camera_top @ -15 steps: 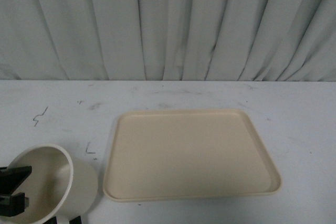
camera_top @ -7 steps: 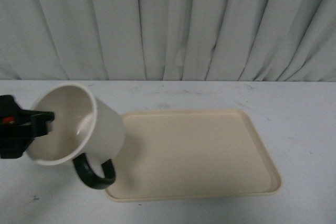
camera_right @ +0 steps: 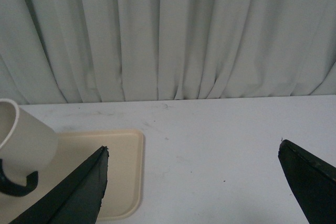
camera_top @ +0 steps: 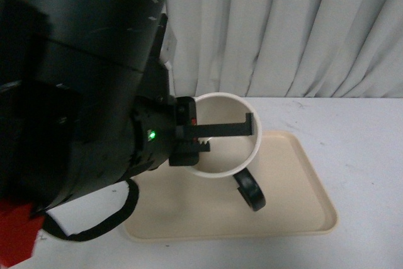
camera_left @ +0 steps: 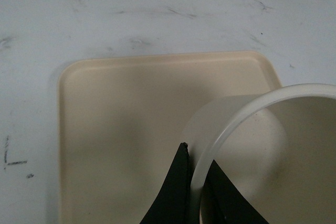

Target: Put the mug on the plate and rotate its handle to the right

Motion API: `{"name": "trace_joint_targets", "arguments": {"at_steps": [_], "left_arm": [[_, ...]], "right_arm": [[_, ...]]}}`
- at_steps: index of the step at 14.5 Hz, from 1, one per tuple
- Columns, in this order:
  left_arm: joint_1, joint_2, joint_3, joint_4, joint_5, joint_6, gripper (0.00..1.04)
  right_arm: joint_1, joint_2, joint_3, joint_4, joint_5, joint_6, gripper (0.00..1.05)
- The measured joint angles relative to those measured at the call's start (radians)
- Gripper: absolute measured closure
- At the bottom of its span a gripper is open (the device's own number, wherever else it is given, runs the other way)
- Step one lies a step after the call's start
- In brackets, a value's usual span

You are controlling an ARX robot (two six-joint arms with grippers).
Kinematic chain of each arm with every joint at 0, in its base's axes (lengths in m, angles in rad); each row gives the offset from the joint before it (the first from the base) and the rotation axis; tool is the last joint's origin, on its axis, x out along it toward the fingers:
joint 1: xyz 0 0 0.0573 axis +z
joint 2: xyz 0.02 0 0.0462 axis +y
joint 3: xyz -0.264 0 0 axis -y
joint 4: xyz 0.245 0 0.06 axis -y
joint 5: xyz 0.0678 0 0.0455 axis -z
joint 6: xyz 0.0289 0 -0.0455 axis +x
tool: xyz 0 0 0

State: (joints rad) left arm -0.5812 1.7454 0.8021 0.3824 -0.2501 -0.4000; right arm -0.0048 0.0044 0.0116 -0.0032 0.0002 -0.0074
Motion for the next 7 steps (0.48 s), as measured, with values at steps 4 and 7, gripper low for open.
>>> {"name": "trace_joint_targets", "arguments": {"at_steps": [4,7], "left_arm": [[0.115,0.237,0.163,-0.088,-0.079,-0.063,1.02],[0.118,0.246,0.175,-0.092,-0.081,-0.055,1.02]], "right_arm": [[0.000,0.000,0.000,0.000,0.000,0.000,0.06],[0.000,0.000,0.000,0.000,0.000,0.000,0.06]]}}
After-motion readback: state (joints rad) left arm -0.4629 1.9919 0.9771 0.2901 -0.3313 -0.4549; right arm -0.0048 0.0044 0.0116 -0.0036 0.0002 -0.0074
